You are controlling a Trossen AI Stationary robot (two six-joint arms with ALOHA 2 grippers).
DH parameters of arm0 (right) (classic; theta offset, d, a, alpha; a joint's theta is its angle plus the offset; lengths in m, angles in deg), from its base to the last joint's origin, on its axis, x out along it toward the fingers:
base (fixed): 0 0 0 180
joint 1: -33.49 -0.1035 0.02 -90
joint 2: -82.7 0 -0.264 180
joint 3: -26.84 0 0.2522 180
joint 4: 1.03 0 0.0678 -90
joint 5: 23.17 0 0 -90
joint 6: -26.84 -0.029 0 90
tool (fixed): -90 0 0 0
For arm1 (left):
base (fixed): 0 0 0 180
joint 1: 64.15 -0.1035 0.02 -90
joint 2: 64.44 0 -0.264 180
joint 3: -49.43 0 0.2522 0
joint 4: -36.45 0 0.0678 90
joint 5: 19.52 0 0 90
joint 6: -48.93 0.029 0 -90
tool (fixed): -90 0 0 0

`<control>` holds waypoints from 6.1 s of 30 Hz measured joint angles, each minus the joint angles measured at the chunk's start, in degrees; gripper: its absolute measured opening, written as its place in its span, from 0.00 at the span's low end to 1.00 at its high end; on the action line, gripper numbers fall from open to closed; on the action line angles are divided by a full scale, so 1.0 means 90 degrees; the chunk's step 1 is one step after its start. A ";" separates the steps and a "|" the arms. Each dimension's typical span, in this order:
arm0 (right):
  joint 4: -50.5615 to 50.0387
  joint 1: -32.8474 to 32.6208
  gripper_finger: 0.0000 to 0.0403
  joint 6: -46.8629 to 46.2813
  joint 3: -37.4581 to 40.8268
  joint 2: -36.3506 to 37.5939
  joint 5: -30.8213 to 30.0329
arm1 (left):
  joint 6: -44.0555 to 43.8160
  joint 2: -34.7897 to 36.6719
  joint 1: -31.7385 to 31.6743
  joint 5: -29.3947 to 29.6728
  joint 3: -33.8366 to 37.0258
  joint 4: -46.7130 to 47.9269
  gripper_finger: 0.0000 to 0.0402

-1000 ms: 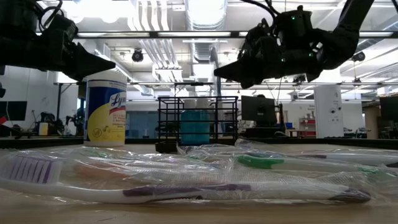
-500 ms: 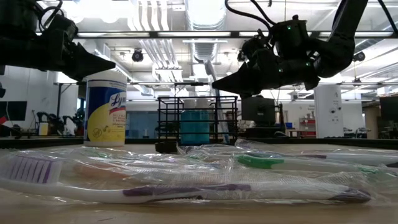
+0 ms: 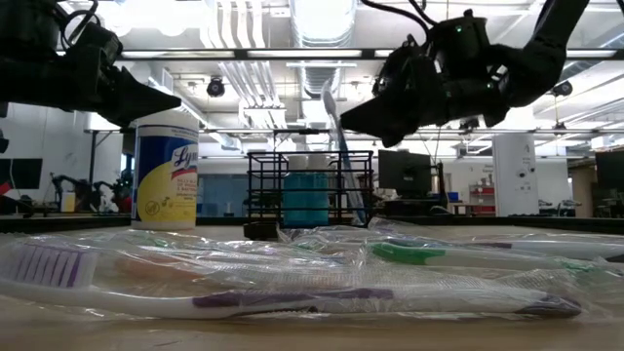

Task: Pick & Place toothbrushing station
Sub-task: Put the right blue toothbrush into the mesh organizer, then put the left blue toothbrush into the mesh organizer

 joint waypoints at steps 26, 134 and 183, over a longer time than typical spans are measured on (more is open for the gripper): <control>-0.4524 -0.0022 0.09 -0.0106 0.0640 0.7596 -0.0651 | 0.0008 -0.0001 -0.0001 -0.0002 -0.0085 0.0002 0.02; -0.3249 -0.0068 0.02 -0.0618 0.3208 0.9037 -0.0782 | 0.0720 -0.9647 0.3707 -0.0143 -0.6738 0.4860 0.04; -0.5995 -0.1353 0.56 -0.1948 -0.4191 0.0994 0.1138 | 0.6726 -0.7634 0.4447 0.7593 -0.8241 0.5423 0.00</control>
